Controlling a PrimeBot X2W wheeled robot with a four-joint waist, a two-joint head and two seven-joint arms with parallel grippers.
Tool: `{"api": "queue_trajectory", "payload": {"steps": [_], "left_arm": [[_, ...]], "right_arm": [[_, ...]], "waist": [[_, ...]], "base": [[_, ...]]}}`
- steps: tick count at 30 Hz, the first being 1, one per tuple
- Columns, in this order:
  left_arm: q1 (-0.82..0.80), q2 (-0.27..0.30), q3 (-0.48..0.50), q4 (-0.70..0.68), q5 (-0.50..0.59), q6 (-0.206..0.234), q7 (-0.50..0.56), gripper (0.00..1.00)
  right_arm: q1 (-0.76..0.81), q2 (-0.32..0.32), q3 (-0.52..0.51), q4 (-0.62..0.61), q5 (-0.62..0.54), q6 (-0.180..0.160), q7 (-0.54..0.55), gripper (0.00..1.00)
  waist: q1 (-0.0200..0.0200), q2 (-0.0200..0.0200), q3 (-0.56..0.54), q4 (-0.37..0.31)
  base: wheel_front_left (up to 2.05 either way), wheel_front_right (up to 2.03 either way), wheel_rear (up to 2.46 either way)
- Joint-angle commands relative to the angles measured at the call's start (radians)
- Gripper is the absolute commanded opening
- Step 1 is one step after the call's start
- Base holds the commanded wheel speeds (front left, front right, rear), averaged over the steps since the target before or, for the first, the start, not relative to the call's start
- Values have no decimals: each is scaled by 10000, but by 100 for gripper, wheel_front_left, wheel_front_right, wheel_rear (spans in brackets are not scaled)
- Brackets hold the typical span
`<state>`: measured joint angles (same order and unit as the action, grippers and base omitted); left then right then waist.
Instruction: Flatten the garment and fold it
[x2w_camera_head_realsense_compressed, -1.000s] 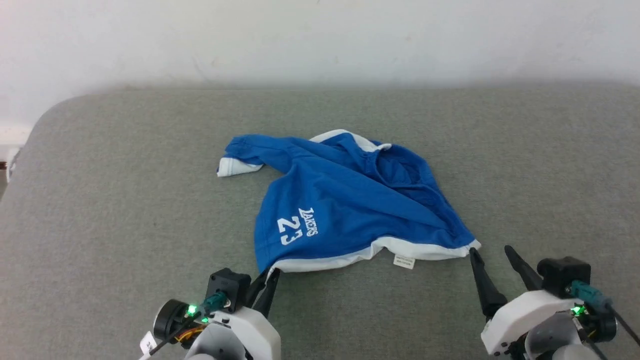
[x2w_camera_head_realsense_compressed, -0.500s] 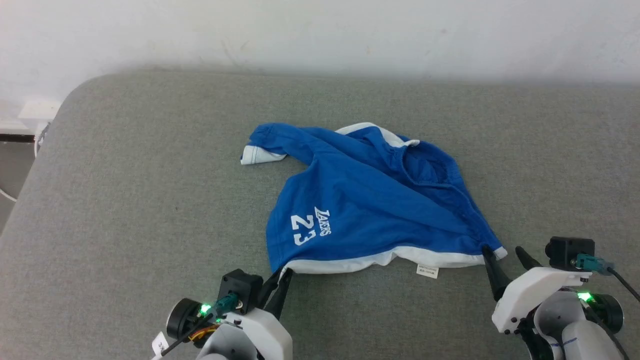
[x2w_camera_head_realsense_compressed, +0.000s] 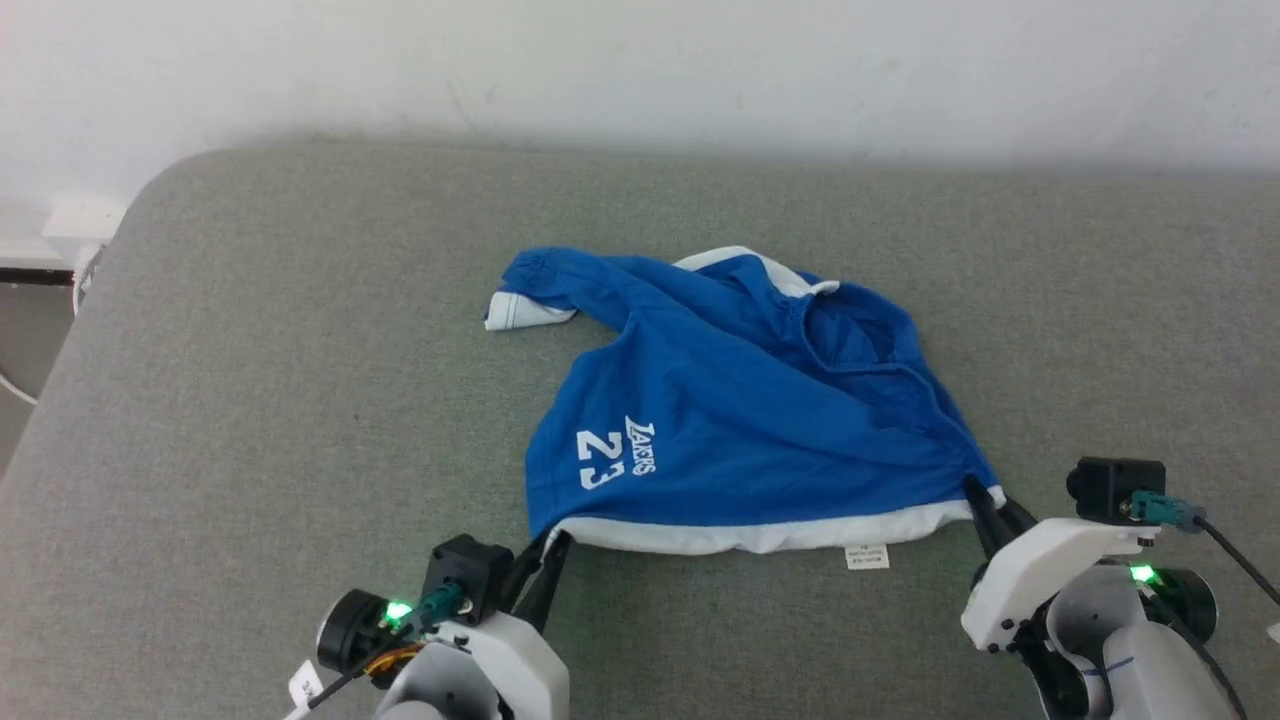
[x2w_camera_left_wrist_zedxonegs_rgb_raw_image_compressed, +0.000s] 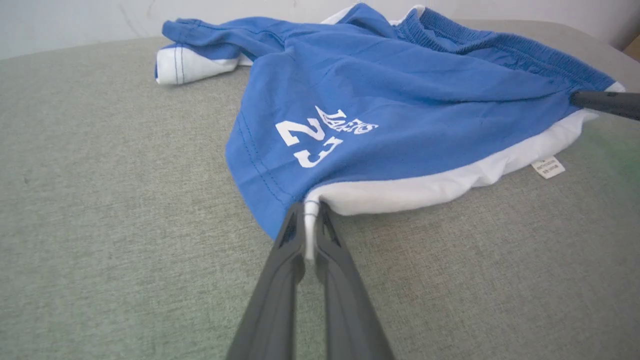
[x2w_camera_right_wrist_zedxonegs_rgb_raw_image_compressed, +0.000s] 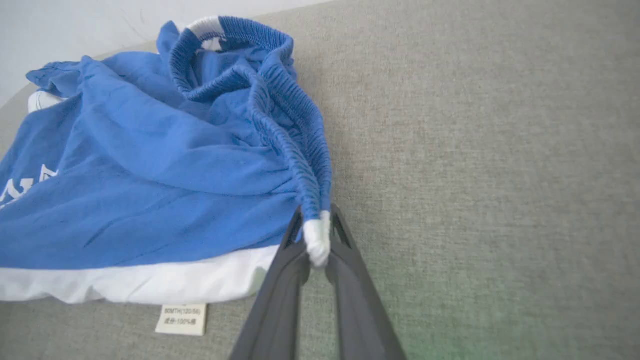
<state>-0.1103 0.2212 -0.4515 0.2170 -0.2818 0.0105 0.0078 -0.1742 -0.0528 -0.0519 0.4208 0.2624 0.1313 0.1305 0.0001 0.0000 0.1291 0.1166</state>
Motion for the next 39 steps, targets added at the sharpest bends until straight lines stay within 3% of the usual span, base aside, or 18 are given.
{"api": "queue_trajectory", "payload": {"steps": [1, 11, 19, 25, 29, 32, 39], "left_arm": [[-65, 71, 42, -38, 13, 56, -70, 0], [-33, 920, 590, -1613, 160, 363, -275, 0], [-588, 1698, 1238, -3697, 360, 587, 12, 0], [-1354, 2022, 1580, -4943, 386, 570, 313, 0], [-2042, 2137, 1755, -5326, 216, 428, 591, 0], [-2643, 2189, 1917, -5344, 12, 318, 818, 0], [-4529, 2259, 1938, -4473, -461, -261, 1474, 0]], "right_arm": [[25, 5, 56, -119, 87, -6, -35, 0], [636, -1058, 933, -3122, 2534, -6, 814, 0], [561, -1730, 803, -5095, 4333, -6, 1875, 0], [33, -1887, 441, -6233, 4115, -6, 2389, 0], [-656, -1649, -4, -6785, 3666, -6, 3029, 0], [-1477, -1061, -607, -6734, 3291, -6, 3743, 0], [-4138, -772, -521, -6006, 1995, -6, 4953, 0]], "waist": [[-1, 0, -130, -49], [-1, 0, -1014, -347], [-1, 0, -1601, -570], [-1, 0, -1855, -720], [-1, 0, -1860, -890], [-1, 0, -1722, -1098], [-1, 0, -518, -1631]], "base": [[0, 0, 0], [0, 0, 0], [0, 0, 0], [0, 0, 0], [0, 0, 0], [0, 0, 0], [0, 0, 0]]}}
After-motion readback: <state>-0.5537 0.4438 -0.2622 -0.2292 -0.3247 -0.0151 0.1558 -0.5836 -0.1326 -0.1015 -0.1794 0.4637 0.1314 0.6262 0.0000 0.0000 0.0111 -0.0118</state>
